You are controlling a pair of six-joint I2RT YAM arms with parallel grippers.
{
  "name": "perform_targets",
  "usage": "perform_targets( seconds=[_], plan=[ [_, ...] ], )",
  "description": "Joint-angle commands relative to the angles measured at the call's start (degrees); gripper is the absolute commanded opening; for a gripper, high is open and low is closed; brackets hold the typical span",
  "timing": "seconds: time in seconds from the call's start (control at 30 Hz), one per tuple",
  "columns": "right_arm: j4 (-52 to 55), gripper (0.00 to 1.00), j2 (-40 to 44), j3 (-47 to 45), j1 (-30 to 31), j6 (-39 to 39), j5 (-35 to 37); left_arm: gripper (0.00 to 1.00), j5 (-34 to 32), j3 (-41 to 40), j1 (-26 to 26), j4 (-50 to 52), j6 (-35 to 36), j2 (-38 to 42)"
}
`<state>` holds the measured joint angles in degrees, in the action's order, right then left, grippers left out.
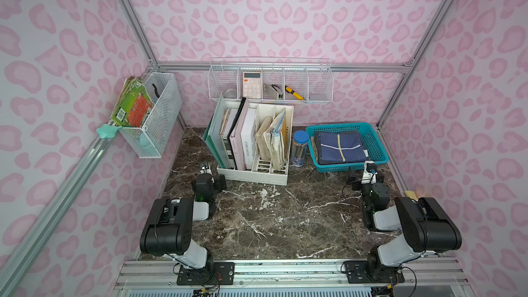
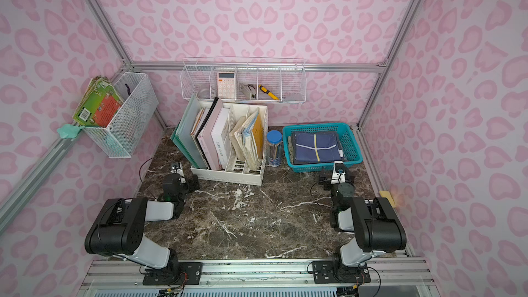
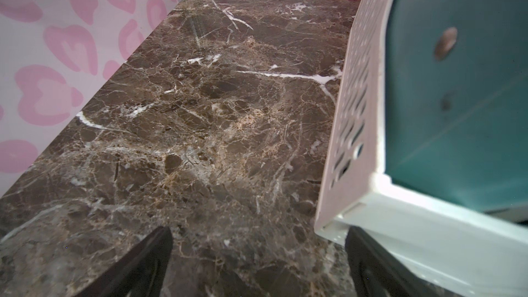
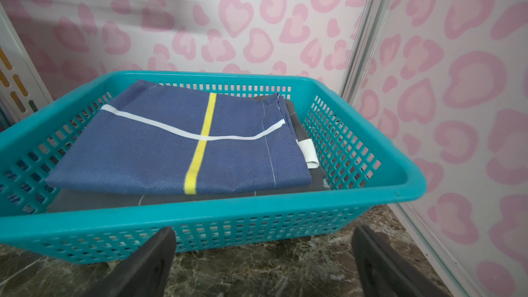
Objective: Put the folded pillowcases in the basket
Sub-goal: Reset both arms
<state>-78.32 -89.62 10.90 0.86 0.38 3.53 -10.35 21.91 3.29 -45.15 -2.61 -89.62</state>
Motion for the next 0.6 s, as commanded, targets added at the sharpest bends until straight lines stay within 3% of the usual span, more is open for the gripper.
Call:
perform_targets(
  seconds=[0.0,0.57],
  plan=[
    [-0.7,0.99,-0.1,0.2,0.1,0.6,0.5,0.99,-0.2,0.9,0.1,-5.9,-1.2,0.1],
    [-0.7,0.99,-0.1,0.2,0.1,0.7,0.5,0.99,0.3,2.9,1.8,-0.7,-3.3,0.7]
  ],
)
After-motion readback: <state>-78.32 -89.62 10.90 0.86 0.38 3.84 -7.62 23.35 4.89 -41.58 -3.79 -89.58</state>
